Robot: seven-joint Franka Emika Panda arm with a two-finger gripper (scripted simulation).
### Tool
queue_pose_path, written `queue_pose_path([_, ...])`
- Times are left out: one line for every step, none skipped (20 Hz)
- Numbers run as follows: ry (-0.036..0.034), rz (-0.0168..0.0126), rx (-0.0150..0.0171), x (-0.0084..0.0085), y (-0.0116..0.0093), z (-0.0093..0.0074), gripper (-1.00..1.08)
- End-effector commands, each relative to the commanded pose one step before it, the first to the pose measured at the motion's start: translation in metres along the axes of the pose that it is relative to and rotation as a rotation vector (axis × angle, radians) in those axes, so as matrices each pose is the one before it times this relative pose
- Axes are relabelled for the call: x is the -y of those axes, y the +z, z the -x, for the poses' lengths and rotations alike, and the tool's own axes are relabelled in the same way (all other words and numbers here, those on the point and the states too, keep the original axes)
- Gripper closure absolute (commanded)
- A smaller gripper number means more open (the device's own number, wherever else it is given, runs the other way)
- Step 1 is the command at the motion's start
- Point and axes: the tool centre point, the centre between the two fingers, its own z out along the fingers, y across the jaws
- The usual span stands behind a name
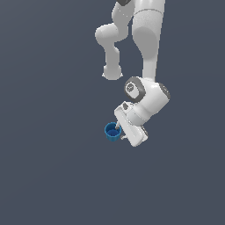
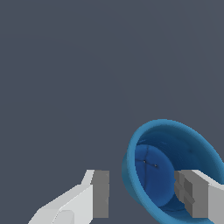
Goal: Pick up the object and move it to a goal position.
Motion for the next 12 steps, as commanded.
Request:
queue_pose_path([0.01698, -0.00298, -0.01034, 0.00126, -0.00069, 0.00061, -0.20])
queue_pose_path([0.00435, -0.00090, -0.00272, 0.00037, -0.00022, 0.00026, -0.20])
queue_pose_path([0.00360, -0.00076, -0.00225, 0.00029, -0.00019, 0.00019, -0.20])
queue_pose_path([0.00276, -0.00060, -0.00173, 0.00023, -0.00014, 0.00017, -0.20])
queue_pose_path([0.00200, -0.00044, -0.00125, 0.00016, -0.00011, 0.00011, -0.20])
queue_pose_path([0.00115, -0.00025, -0.00072, 0.00011, -0.00005, 0.00009, -0.20])
queue_pose_path([0.00041, -0.00009, -0.00025, 0.00003, -0.00002, 0.00002, -0.20])
queue_pose_path([-0.00296, 0.00035, 0.00160, -0.00013, 0.00001, 0.00011, -0.20])
queue_pose_path([0.00000, 0.00000, 0.00000, 0.00001, 0.00043, 0.00002, -0.20])
queue_pose_path([0.00000, 0.00000, 0.00000, 0.00004, 0.00128, 0.00007, -0.20])
queue_pose_path([0.00000, 0.00000, 0.00000, 0.00005, 0.00213, 0.00012, -0.20])
queue_pose_path([0.00062, -0.00006, -0.00030, -0.00011, 0.00286, -0.00020, -0.20])
